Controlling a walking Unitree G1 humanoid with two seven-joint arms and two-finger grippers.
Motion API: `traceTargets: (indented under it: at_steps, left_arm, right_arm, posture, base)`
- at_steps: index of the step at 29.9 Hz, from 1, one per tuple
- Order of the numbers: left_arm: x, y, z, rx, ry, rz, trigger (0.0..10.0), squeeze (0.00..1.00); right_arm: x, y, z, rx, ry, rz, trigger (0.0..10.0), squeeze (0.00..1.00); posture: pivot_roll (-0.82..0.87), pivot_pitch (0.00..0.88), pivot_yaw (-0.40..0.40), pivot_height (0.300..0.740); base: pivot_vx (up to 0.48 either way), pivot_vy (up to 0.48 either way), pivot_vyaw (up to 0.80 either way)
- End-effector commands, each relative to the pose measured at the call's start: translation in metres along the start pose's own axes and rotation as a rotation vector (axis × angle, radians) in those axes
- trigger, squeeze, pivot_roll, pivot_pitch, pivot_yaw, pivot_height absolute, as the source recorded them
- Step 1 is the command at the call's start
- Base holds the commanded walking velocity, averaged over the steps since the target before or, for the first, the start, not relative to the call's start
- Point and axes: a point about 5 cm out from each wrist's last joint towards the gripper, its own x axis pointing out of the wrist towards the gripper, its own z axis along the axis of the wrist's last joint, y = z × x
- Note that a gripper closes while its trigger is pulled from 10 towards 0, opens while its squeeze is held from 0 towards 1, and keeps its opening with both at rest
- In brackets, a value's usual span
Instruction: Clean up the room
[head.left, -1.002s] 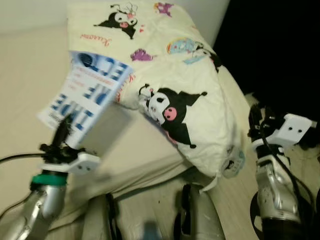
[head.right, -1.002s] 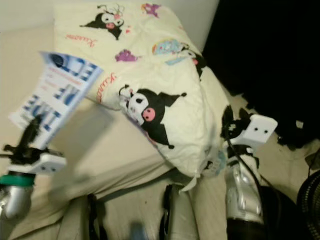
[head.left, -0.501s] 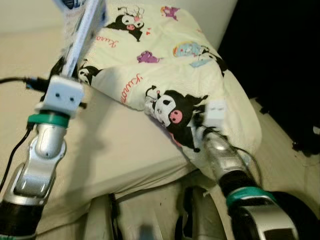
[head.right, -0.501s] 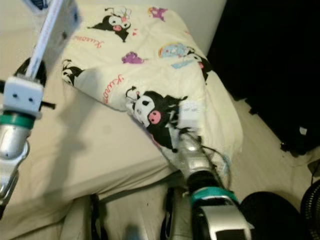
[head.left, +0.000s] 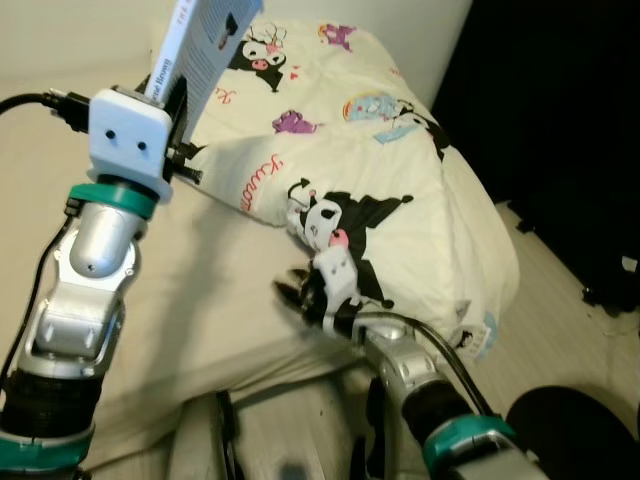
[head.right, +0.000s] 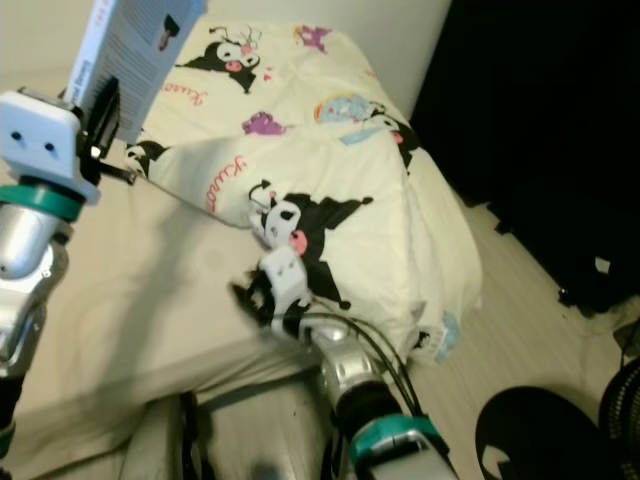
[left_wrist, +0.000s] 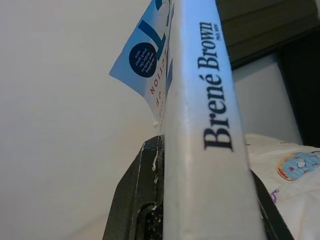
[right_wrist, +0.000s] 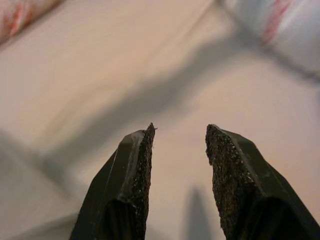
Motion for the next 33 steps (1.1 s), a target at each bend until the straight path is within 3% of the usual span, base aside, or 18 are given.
traceTargets:
  at_steps: [1,3,5,6,7,9,11,13,15,17,18,22,24,25,26,28,30,33]
  left_arm:
    - [0.002,0.002,0.006,-0.009,-0.028,0.008,10.0,0.0]
    - [0.002,0.002,0.006,-0.009,-0.028,0.008,10.0,0.0]
    - [0.002,0.001,0.006,-0.014,-0.026,0.002,10.0,0.0]
    - [0.002,0.001,0.006,-0.014,-0.026,0.002,10.0,0.0]
    - [0.002,0.001,0.007,-0.014,-0.025,-0.003,10.0,0.0]
    - [0.001,0.0,0.007,-0.013,-0.024,-0.008,10.0,0.0]
    - [0.0,0.0,0.006,-0.012,-0.02,-0.012,10.0,0.0]
    - [0.0,0.0,0.006,-0.012,-0.02,-0.012,10.0,0.0]
    - [0.0,0.001,0.005,-0.013,-0.014,-0.013,10.0,0.0]
    - [0.0,0.002,0.005,-0.013,-0.013,-0.013,10.0,0.0]
    - [0.0,0.002,0.005,-0.013,-0.011,-0.014,10.0,0.0]
    - [0.001,0.002,0.005,-0.013,-0.009,-0.016,10.0,0.0]
    - [0.001,0.002,0.005,-0.013,-0.007,-0.019,10.0,0.0]
    - [0.002,0.001,0.005,-0.014,-0.005,-0.022,10.0,0.0]
    - [0.002,0.001,0.005,-0.014,-0.005,-0.022,10.0,0.0]
    - [0.002,0.002,0.009,-0.015,-0.009,-0.025,10.0,0.0]
    - [0.004,0.004,0.012,-0.016,-0.013,-0.025,10.0,0.0]
    - [0.006,0.008,0.013,-0.016,-0.017,-0.019,10.0,0.0]
  right_arm:
    - [-0.012,-0.032,0.041,0.011,-0.199,-0.185,10.0,0.0]
    - [-0.012,-0.032,0.041,0.011,-0.199,-0.185,10.0,0.0]
    - [-0.045,-0.085,0.07,0.009,-0.355,-0.554,10.0,0.0]
    - [-0.045,-0.085,0.07,0.009,-0.355,-0.554,10.0,0.0]
    - [-0.066,-0.107,0.077,-0.009,-0.4,-0.722,10.0,0.0]
    - [-0.081,-0.12,0.08,-0.024,-0.415,-0.83,10.0,0.0]
    - [-0.116,-0.144,0.065,-0.079,-0.308,-1.041,10.0,0.0]
    - [-0.116,-0.144,0.065,-0.079,-0.308,-1.041,10.0,0.0]
    - [-0.149,-0.158,0.033,-0.145,-0.028,-1.217,10.0,0.0]
    - [-0.156,-0.159,0.02,-0.165,0.076,-1.249,10.0,0.0]
    - [-0.153,-0.155,0.007,-0.178,0.181,-1.227,10.0,0.0]
    - [-0.141,-0.148,-0.005,-0.182,0.251,-1.157,10.0,0.0]
    - [-0.125,-0.138,-0.014,-0.178,0.291,-1.081,10.0,0.0]
    - [-0.103,-0.126,-0.019,-0.134,0.29,-1.007,10.0,0.0]
    - [-0.103,-0.126,-0.019,-0.134,0.29,-1.007,10.0,0.0]
    - [-0.063,-0.1,-0.025,-0.045,0.273,-0.881,10.0,0.0]
    - [-0.042,-0.084,-0.026,-0.01,0.264,-0.802,10.0,0.0]
    - [-0.023,-0.068,-0.024,0.007,0.243,-0.704,10.0,0.0]
  posture:
    - [0.07,0.085,0.026,0.585]
    - [0.07,0.085,0.026,0.585]
    - [0.07,0.085,0.026,0.585]
    - [0.07,0.085,0.026,0.585]
    - [0.07,0.089,0.027,0.585]
    - [0.07,0.089,0.027,0.585]
    - [0.07,0.096,0.027,0.585]
    - [0.07,0.096,0.027,0.585]
    - [0.07,0.104,0.03,0.585]
    - [0.07,0.104,0.03,0.585]
    - [0.08,0.111,0.036,0.585]
    - [0.08,0.118,0.042,0.585]
    - [0.09,0.125,0.045,0.585]
    - [0.1,0.133,0.05,0.585]
    - [0.1,0.133,0.05,0.585]
    - [0.11,0.136,0.05,0.585]
    - [0.12,0.135,0.049,0.585]
    - [0.13,0.134,0.047,0.585]
  base:
    - [0.0,0.0,0.0]
    - [0.0,0.0,0.0]
    - [0.0,0.0,0.0]
    - [0.0,0.0,0.0]
    - [0.0,0.0,0.0]
    - [0.0,0.0,0.0]
    - [0.0,0.0,0.0]
    - [0.0,0.0,0.0]
    - [0.0,0.0,0.0]
    - [0.0,0.0,0.0]
    - [0.0,0.0,0.0]
    - [0.0,0.0,0.0]
    - [0.0,0.0,0.0]
    - [0.0,0.0,0.0]
    - [0.0,0.0,0.0]
    - [0.0,0.0,0.0]
    - [0.0,0.0,0.0]
    - [0.0,0.0,0.0]
